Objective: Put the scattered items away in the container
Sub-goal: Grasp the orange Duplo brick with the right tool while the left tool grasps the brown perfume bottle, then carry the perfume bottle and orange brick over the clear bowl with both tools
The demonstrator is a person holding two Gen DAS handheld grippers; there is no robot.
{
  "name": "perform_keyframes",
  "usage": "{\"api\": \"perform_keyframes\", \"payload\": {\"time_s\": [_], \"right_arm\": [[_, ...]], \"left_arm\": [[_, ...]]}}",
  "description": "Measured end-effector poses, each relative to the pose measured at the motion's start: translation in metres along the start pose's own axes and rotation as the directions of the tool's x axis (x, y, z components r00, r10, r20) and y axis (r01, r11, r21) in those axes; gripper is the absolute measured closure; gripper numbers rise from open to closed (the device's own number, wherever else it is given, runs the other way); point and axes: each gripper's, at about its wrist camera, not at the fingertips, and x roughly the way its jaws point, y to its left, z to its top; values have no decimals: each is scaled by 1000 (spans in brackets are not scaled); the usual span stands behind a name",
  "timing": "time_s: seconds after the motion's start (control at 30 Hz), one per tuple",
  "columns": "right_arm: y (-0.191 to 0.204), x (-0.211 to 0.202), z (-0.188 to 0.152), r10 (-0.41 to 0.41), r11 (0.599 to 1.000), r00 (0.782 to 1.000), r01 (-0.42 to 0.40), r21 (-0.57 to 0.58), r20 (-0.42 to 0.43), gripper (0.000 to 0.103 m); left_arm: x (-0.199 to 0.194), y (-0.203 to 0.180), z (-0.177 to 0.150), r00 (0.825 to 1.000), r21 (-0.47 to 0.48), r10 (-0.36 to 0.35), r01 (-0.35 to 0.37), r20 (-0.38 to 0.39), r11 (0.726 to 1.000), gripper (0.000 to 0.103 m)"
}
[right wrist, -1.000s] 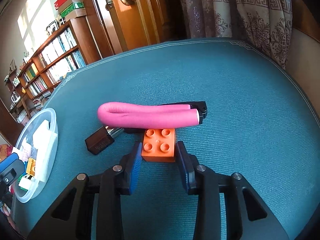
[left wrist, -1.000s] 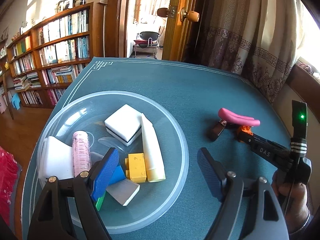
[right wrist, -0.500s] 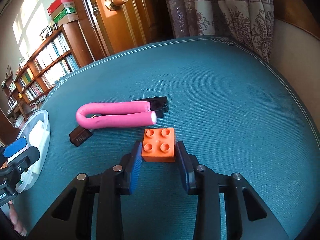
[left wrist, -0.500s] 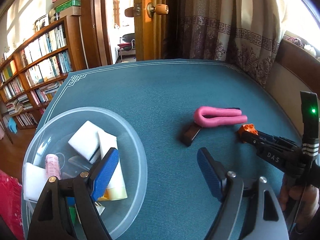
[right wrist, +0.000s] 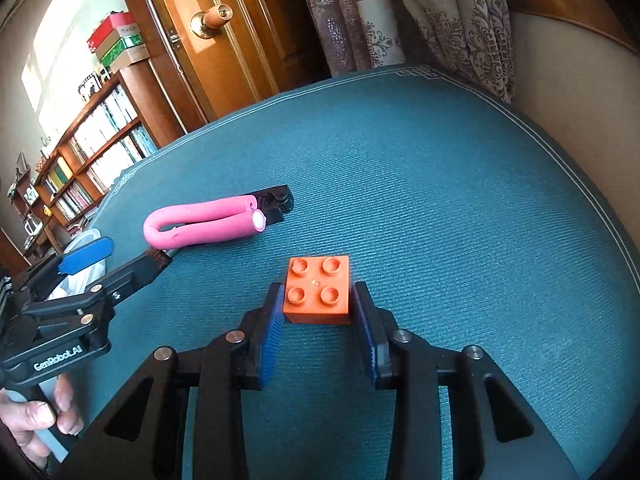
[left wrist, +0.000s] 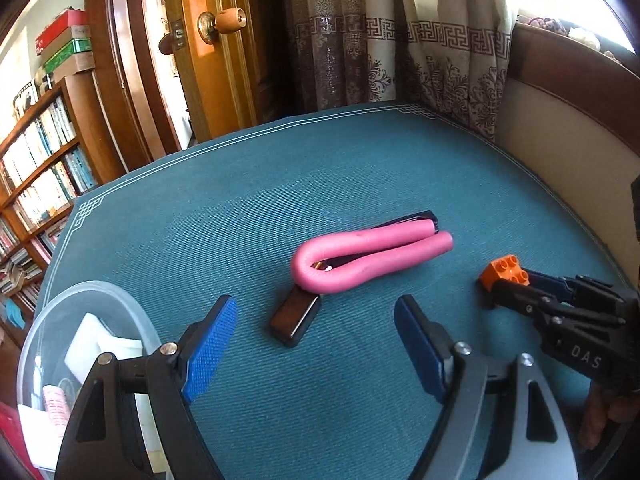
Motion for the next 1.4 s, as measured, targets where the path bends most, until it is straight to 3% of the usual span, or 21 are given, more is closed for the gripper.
{"api": "perform_keyframes", "payload": {"time_s": [0.17,0.4,0.67,1.4], "right_arm": [[-1,-1,-1,13,1000,1000,-13,13,4,66],[-1,0,-3,17,1000,1000,-17,17,8,66],[-3,-1,-5,23,999,1000,-23,24,11,66],[-4,-8,-12,19,999,1000,-20,36,17,66]], "left_arm": [[18,3,2,1000,12,3,-3,-9,1000,20],[44,10,0,997,-14,-27,26,-77,1000,47],[35,1,1,997,-3,-28,28,-72,1000,78],[-13,-19,-39,995,-65,-69,63,-79,996,80]]}}
